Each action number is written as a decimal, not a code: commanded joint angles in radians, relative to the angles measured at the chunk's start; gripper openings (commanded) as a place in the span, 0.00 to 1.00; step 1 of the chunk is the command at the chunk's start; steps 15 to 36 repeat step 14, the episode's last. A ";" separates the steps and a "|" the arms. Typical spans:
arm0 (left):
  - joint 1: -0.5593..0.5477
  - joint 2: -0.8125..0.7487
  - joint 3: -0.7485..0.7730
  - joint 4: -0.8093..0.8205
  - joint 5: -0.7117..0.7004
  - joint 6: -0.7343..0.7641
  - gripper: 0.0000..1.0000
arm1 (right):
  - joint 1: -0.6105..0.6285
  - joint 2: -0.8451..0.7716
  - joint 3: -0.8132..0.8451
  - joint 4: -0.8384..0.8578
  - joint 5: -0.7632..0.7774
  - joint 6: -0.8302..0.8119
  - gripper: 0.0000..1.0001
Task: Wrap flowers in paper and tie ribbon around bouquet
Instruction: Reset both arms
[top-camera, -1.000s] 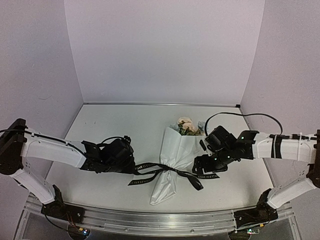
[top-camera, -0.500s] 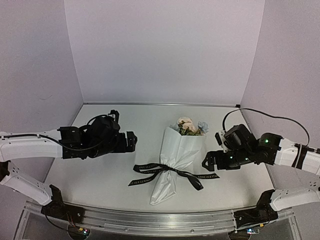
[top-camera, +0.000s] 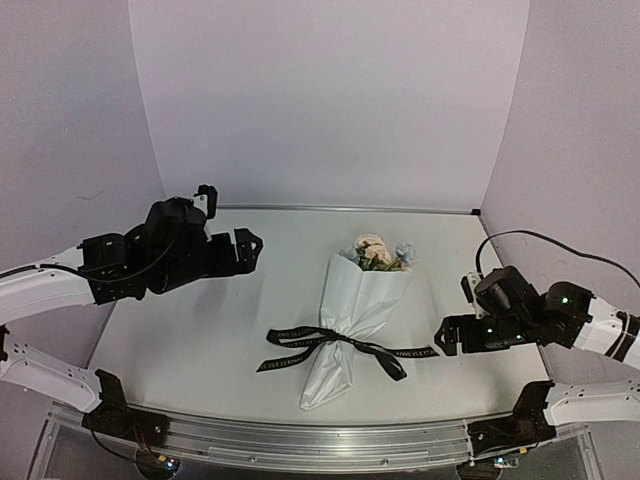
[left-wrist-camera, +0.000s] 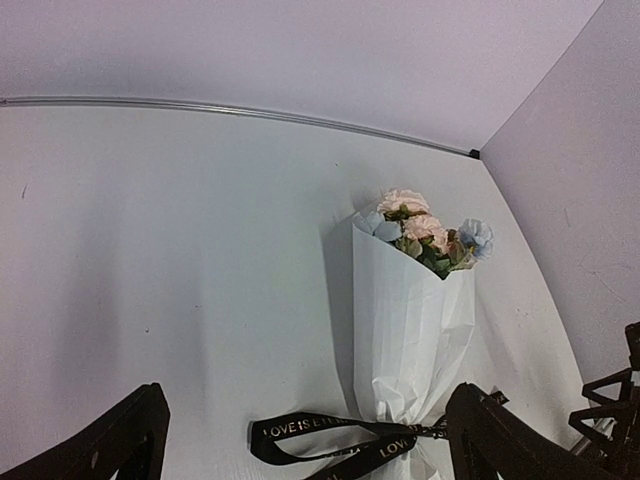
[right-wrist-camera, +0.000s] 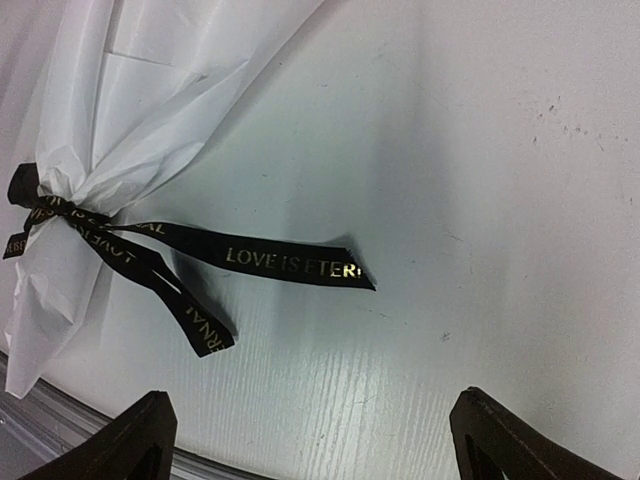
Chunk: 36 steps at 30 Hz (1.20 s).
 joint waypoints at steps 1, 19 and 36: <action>0.002 -0.016 0.050 -0.037 -0.006 0.023 1.00 | -0.005 -0.014 0.001 -0.035 0.053 0.001 0.98; 0.002 -0.011 0.064 -0.054 -0.020 0.036 1.00 | -0.005 -0.048 -0.005 -0.048 0.063 -0.019 0.98; 0.002 -0.011 0.064 -0.054 -0.020 0.036 1.00 | -0.005 -0.048 -0.005 -0.048 0.063 -0.019 0.98</action>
